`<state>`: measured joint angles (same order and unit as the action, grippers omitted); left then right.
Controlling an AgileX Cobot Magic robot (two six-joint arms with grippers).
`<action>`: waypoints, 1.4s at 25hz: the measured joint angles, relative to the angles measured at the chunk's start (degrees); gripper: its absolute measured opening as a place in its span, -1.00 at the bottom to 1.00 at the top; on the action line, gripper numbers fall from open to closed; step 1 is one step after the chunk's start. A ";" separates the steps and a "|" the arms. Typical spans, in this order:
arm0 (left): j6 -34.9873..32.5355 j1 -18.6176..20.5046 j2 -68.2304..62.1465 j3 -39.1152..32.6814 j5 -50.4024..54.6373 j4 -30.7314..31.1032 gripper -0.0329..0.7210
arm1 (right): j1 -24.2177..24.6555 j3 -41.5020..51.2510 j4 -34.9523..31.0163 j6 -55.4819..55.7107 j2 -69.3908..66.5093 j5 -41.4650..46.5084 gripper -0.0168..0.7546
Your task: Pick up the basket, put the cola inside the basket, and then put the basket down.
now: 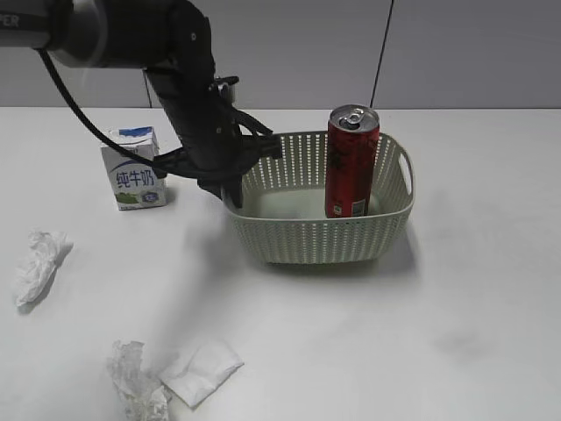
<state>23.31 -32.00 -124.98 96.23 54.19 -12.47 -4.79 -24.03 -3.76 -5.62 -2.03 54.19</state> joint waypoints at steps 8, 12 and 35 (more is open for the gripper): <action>-0.09 -0.11 -1.06 0.40 -0.57 0.30 0.03 | 0.00 0.00 -0.09 0.00 0.04 0.00 0.56; -2.14 0.21 0.17 0.40 0.34 0.17 0.78 | 0.00 0.00 -0.13 0.00 0.04 0.00 0.56; -22.54 32.11 21.82 -11.46 15.28 12.09 0.71 | 0.00 0.00 -0.15 0.00 0.04 -0.05 0.56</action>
<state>0.77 0.11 -103.16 84.77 69.47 -0.38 -4.79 -24.03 -3.91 -5.62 -2.00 54.15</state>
